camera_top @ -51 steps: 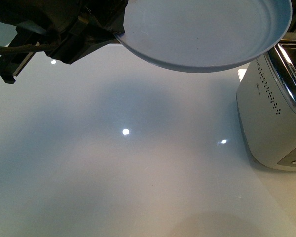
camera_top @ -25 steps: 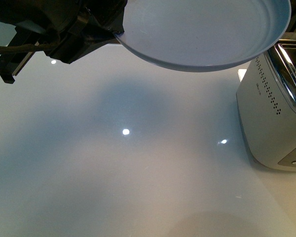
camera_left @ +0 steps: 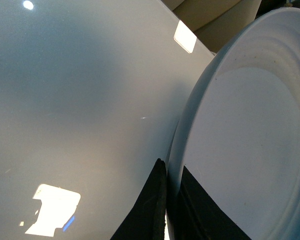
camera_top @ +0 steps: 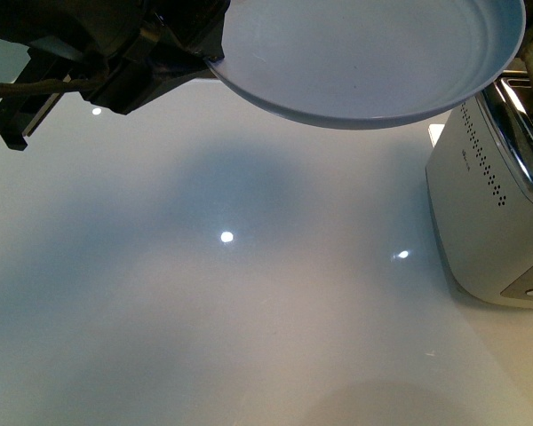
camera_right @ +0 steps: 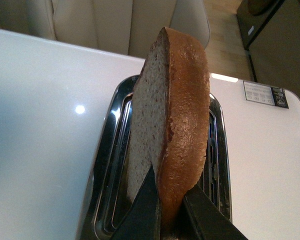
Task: Left arm holds plate, right arm toasts bread
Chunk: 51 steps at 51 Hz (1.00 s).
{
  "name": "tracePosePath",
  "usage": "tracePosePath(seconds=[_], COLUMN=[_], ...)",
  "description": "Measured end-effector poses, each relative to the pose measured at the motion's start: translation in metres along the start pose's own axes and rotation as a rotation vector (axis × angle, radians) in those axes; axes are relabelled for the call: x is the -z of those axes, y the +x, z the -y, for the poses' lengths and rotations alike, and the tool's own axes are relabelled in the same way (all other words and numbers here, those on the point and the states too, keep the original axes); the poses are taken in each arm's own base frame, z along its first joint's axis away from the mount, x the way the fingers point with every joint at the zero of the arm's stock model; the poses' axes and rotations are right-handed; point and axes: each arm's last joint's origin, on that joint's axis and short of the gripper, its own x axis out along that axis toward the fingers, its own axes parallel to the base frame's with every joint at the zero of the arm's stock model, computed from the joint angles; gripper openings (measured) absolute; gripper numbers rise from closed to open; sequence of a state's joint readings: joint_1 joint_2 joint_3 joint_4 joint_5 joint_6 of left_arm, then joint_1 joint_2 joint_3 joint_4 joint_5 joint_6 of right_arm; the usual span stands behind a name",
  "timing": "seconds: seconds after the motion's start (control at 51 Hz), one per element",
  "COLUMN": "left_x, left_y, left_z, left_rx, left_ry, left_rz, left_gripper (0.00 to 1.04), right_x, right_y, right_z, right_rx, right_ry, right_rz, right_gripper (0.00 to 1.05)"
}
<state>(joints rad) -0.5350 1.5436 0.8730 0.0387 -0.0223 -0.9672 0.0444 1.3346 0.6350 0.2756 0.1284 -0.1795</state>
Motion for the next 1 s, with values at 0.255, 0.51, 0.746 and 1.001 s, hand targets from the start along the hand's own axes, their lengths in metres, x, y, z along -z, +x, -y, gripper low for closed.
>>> tracePosePath(seconds=[0.255,0.51,0.746,1.001], left_x=[0.0,0.0,0.0,0.0], left_y=[0.0,0.0,0.0,0.0], left_z=[0.0,0.0,0.0,0.0], left_rx=[0.0,0.0,0.0,0.0], left_ry=[0.0,0.0,0.0,0.0], left_rz=[0.0,0.0,0.0,0.0], left_gripper=[0.03,0.03,0.03,0.03], right_x=[0.003,0.005,0.011,0.03], right_y=[0.007,0.018,0.035,0.055], right_z=[0.001,0.0,-0.003,-0.009], right_rx=[0.017,0.017,0.012,-0.012], right_ry=[-0.002,-0.015,-0.025,-0.019], right_rz=[-0.048,-0.123,-0.191,-0.25], right_gripper=[0.03,0.03,0.03,0.03])
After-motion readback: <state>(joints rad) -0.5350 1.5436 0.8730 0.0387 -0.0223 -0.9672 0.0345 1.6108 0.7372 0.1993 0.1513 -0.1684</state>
